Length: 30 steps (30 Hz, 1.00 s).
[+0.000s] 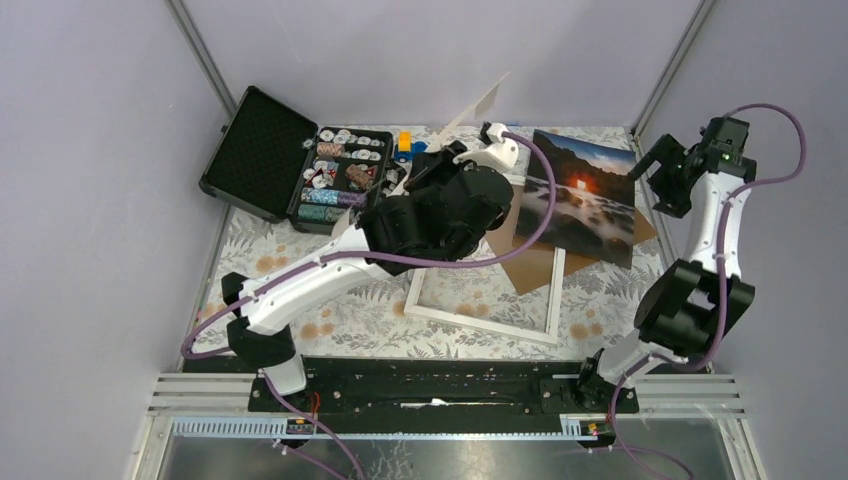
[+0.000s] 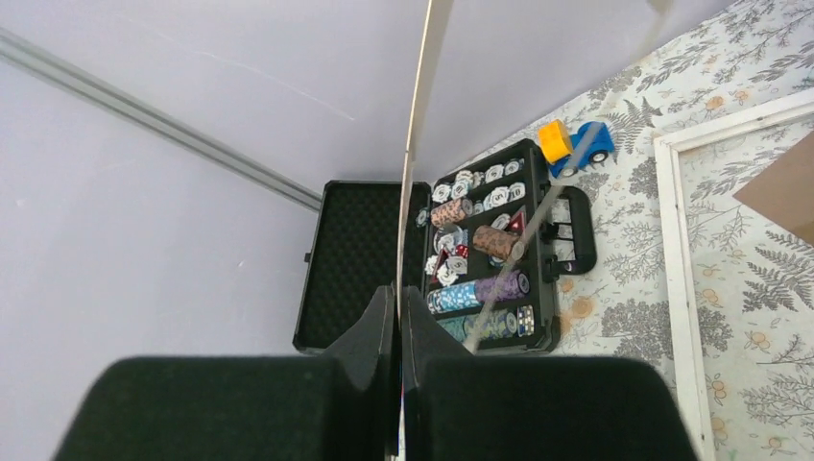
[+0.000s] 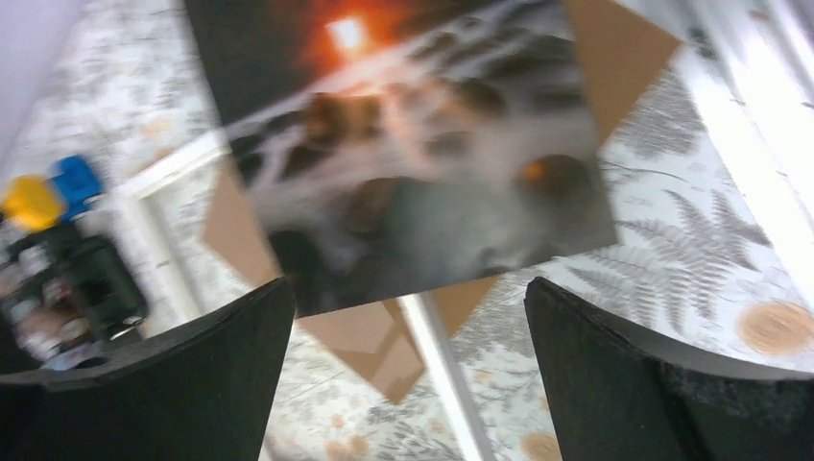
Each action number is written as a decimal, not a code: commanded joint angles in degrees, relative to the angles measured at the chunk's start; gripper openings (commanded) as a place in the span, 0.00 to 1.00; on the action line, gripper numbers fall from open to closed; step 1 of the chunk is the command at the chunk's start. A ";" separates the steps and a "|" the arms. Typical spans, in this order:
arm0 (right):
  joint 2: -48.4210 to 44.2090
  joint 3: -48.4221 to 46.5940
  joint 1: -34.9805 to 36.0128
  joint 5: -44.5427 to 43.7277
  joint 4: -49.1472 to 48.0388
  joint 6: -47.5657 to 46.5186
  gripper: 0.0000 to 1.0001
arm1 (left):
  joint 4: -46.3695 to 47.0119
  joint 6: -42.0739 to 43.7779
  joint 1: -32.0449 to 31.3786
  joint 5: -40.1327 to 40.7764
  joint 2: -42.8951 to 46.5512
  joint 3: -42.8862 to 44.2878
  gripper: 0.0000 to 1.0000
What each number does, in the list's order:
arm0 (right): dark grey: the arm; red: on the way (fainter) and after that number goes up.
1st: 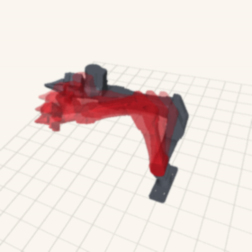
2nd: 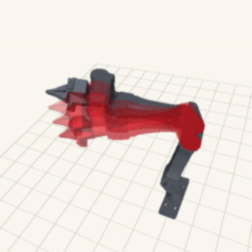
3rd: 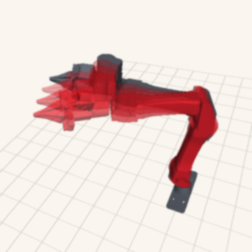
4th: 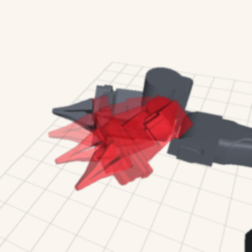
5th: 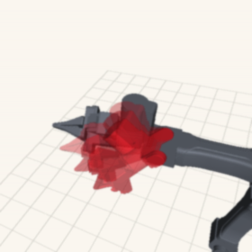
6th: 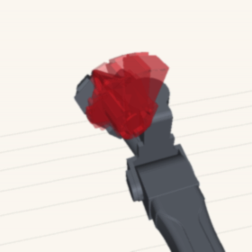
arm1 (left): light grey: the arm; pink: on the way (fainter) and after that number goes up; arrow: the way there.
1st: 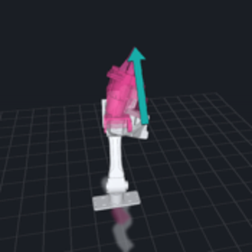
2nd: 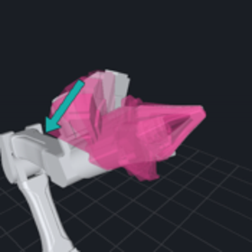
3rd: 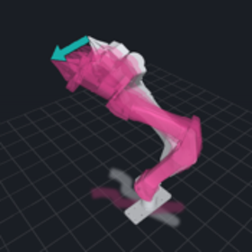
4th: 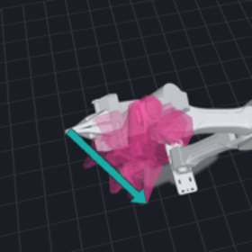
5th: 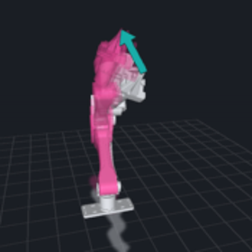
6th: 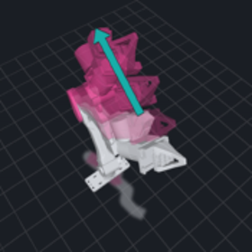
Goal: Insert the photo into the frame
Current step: Place the photo at the center of the board, then place the photo frame item at the center of the board.
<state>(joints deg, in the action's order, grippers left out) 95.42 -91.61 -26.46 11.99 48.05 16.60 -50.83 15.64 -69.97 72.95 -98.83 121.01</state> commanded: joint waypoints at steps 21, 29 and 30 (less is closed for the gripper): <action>-12.59 25.02 3.34 9.49 -16.59 14.37 1.00 | 1.84 -40.13 5.25 -61.08 -36.35 10.81 0.00; -12.85 29.27 3.32 10.52 -19.56 14.34 1.00 | 19.31 -47.92 12.59 -90.45 -24.47 -4.24 0.88; -13.21 29.95 3.34 11.12 -20.04 14.62 1.00 | 21.66 -48.45 13.42 -92.68 -21.42 -7.31 0.93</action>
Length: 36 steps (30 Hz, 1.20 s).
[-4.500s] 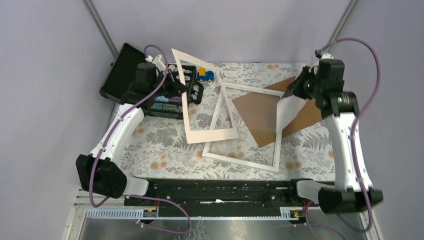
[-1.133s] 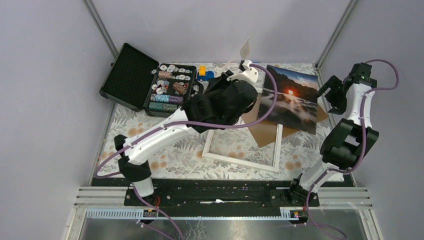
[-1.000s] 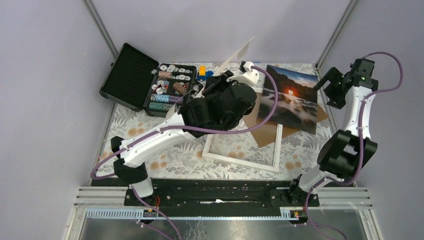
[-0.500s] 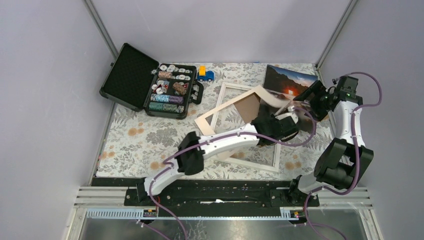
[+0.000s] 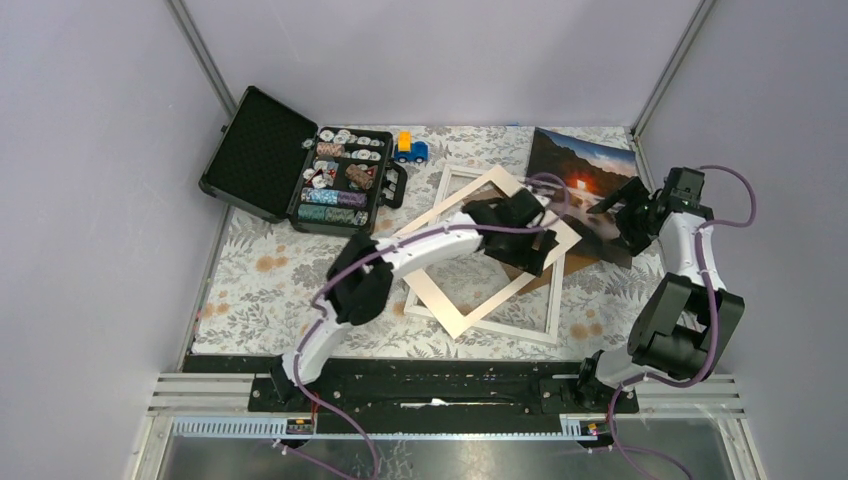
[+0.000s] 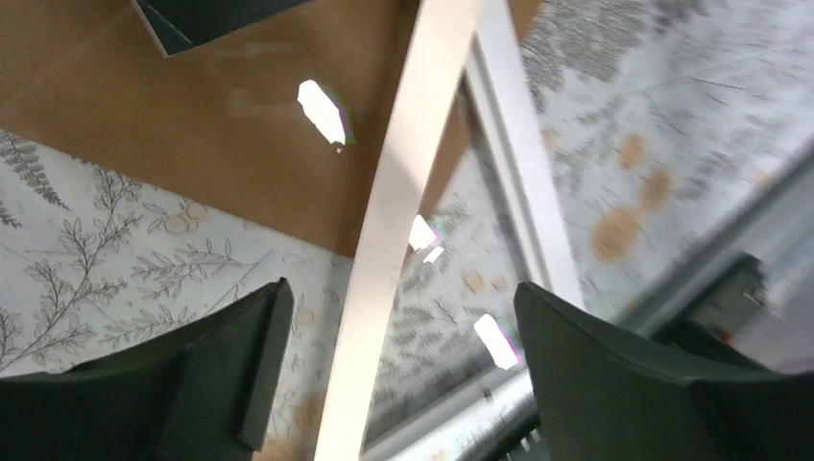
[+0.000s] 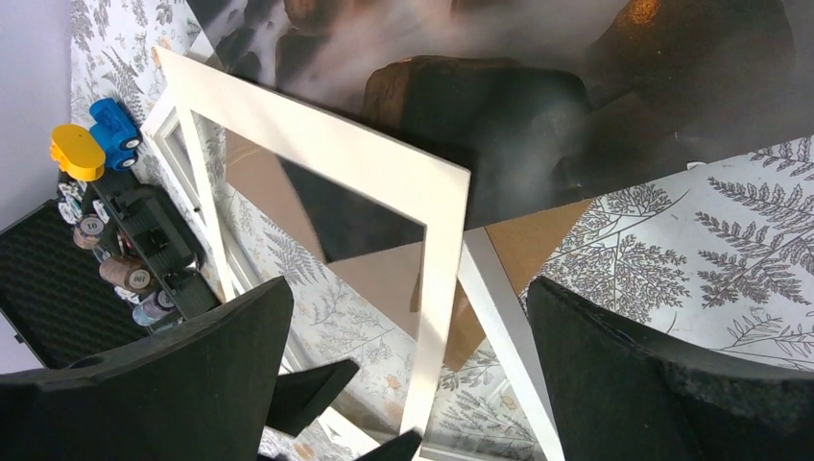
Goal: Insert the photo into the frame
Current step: Place the photo frame item at the center of the board, then pick up the photo frame item from the photo frame.
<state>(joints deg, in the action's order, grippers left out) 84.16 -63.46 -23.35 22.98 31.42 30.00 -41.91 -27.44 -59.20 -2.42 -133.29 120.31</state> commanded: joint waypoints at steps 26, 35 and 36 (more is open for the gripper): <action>-4.99 36.30 9.61 27.06 -26.37 5.97 0.58 | 22.02 -3.02 33.54 -31.04 67.84 -57.58 0.99; 2.06 39.14 12.37 27.78 -40.84 10.65 0.45 | 22.39 -4.20 33.65 -30.68 68.17 -57.78 0.99; 2.63 39.58 12.63 27.74 -42.65 11.50 0.45 | 22.39 -4.20 33.67 -30.57 68.16 -57.79 0.99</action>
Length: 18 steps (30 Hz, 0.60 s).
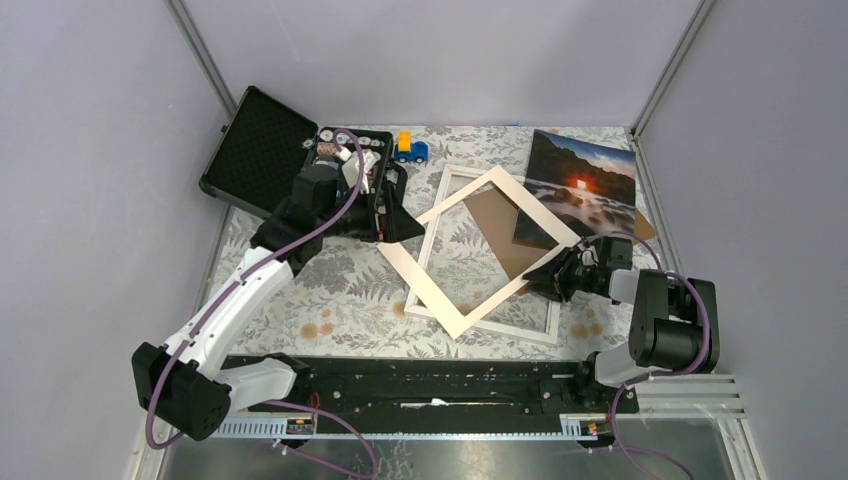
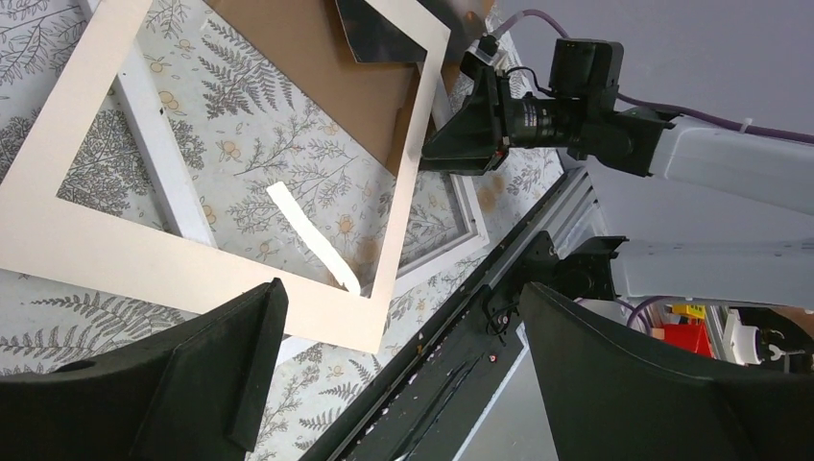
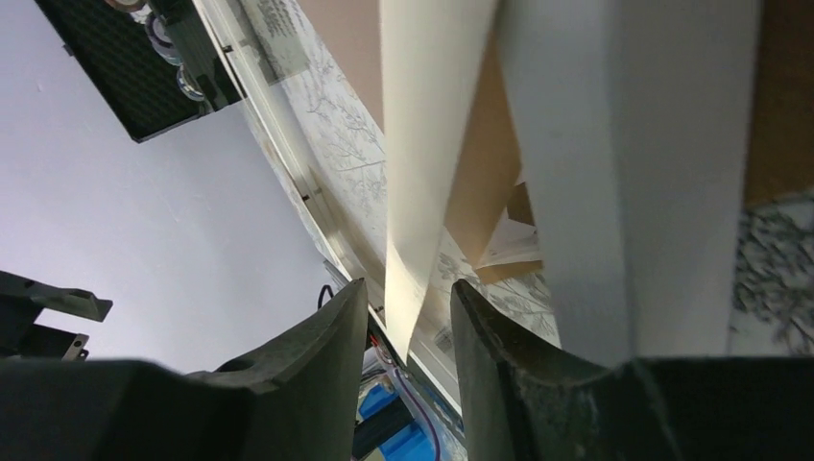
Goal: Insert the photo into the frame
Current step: Pick up the photo frame item from the photo frame.
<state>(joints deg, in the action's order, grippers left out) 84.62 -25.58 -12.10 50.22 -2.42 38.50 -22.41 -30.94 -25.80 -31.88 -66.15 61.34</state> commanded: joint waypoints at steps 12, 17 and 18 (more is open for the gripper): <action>12.14 2.36 11.67 -2.72 -42.06 21.88 0.18 | 6.06 -0.61 2.60 1.82 0.76 -3.28 0.99; 7.72 -0.48 11.82 -0.71 -40.31 20.46 0.00 | 5.76 -0.95 6.65 1.72 2.00 -3.47 0.99; 5.81 -2.65 11.79 0.28 -32.37 17.26 0.00 | 5.63 -1.01 7.74 1.28 2.07 -3.36 0.99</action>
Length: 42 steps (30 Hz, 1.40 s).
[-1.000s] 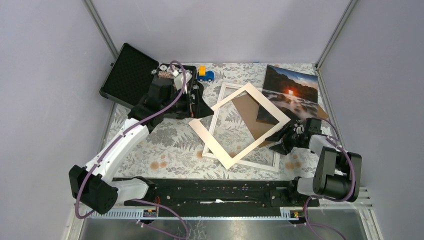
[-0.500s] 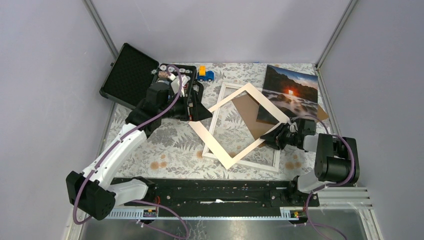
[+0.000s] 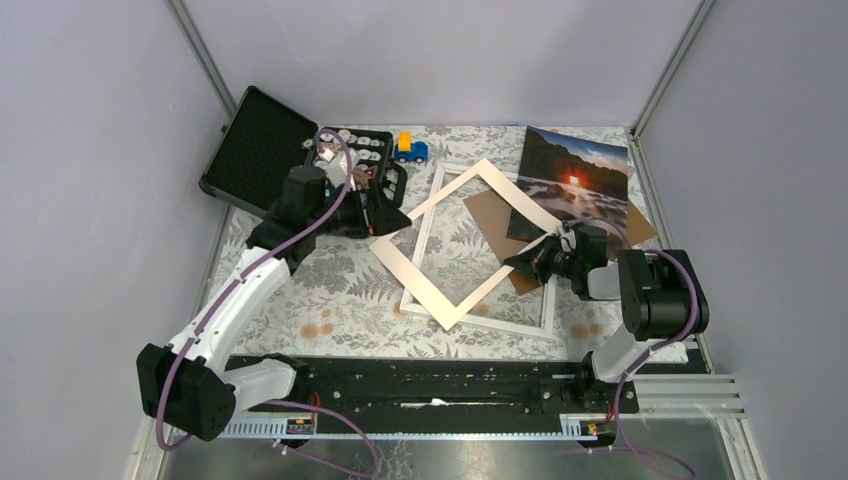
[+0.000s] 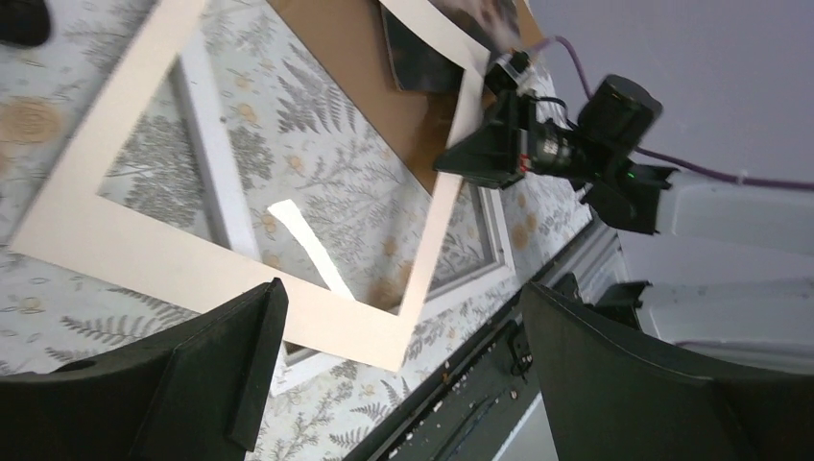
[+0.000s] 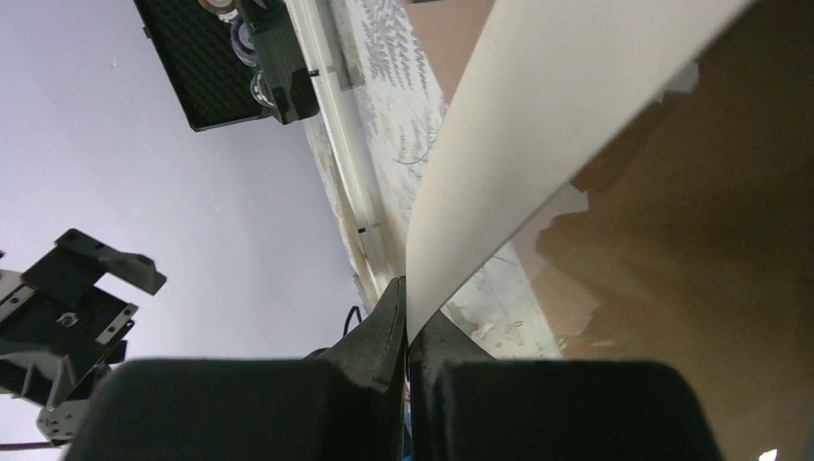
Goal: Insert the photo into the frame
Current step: Pick up the photo frame item from the photo frame.
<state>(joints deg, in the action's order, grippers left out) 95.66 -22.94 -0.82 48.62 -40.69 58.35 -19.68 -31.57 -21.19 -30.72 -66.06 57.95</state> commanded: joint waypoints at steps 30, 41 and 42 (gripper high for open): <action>-33.22 -48.78 15.99 15.42 74.58 -38.40 0.00 | 36.45 -24.27 15.11 -17.88 5.78 -24.48 0.99; -36.43 -49.32 17.69 21.45 66.90 -29.94 0.00 | 65.31 -30.22 9.41 -29.78 -3.83 -28.53 0.99; -36.73 -49.29 17.69 21.58 66.39 -29.31 0.00 | 66.58 -30.67 7.75 -29.94 -5.60 -28.13 0.99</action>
<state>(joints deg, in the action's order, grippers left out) 62.15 -69.91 16.16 65.95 30.41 25.34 34.72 -61.73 -9.69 -55.64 -67.79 26.48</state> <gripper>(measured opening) 0.017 0.990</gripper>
